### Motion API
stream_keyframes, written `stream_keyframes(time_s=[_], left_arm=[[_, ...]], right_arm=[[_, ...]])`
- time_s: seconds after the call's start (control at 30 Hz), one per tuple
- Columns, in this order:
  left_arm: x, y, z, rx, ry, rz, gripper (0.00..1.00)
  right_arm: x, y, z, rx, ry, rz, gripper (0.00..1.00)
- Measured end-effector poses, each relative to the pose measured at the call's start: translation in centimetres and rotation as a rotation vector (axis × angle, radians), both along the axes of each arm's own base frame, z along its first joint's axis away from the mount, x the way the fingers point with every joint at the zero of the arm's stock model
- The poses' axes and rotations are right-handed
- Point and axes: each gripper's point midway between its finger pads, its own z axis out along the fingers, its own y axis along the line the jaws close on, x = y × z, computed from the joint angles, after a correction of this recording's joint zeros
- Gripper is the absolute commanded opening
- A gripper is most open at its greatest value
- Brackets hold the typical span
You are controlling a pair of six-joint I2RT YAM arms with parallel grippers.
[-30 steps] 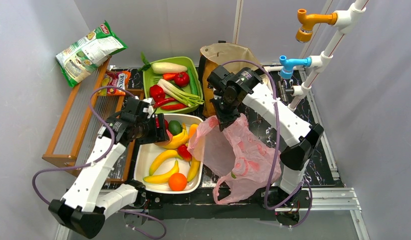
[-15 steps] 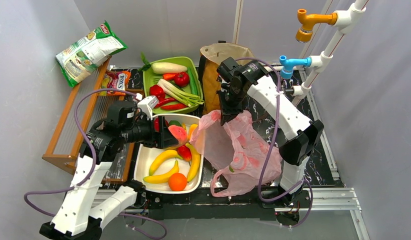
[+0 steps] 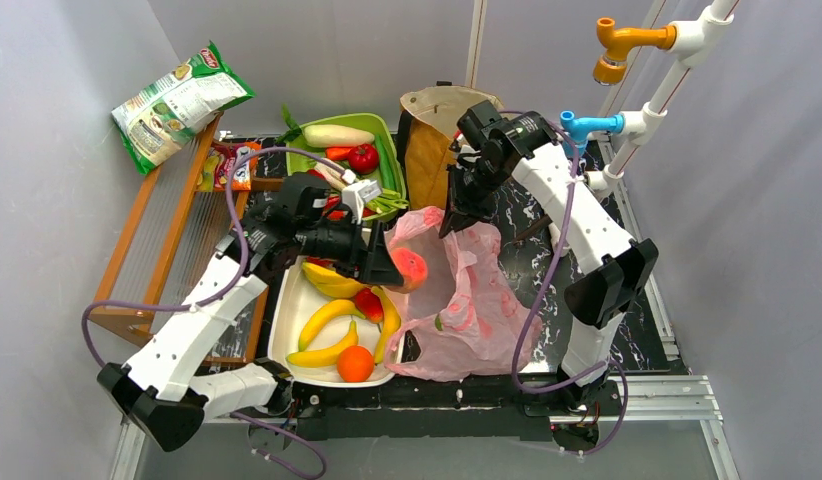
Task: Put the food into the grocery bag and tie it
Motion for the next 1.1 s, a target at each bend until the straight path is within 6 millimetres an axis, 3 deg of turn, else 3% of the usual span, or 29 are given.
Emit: stream_keyframes(time_s=[0.17, 0.37, 0.43, 0.47, 0.53, 0.6, 0.63, 1.1], left_arm=[[0.2, -2.0, 0.5, -0.019, -0.01, -0.033, 0.01], [1.6, -2.4, 1.1, -0.025, -0.055, 0.019, 0.02], [2.0, -2.5, 1.0, -0.026, -0.065, 0.031, 0.08], [2.2, -2.5, 0.9, -0.025, -0.068, 0.035, 0.18], [2.4, -2.6, 0.5, -0.02, -0.062, 0.041, 0.61], [2.9, -2.8, 0.1, -0.013, -0.058, 0.049, 0.94], [3.1, -2.9, -0.1, -0.006, -0.053, 0.057, 0.98], [4.2, -3.0, -0.7, 0.006, -0.05, 0.109, 0.98]], right_arm=[[-0.5, -0.4, 0.2, 0.033, 0.039, -0.025, 0.01], [-1.6, -0.5, 0.8, 0.079, 0.059, -0.031, 0.01], [-1.7, -0.4, 1.0, 0.091, 0.06, -0.033, 0.01], [-1.8, -0.4, 1.0, 0.097, 0.061, -0.033, 0.01], [-1.8, -0.3, 1.1, 0.104, 0.068, -0.035, 0.01], [-1.8, -0.1, 1.1, 0.109, 0.068, -0.037, 0.01], [-1.8, -0.1, 1.1, 0.111, 0.067, -0.037, 0.01], [-1.9, -0.1, 1.3, 0.126, 0.074, -0.035, 0.01]])
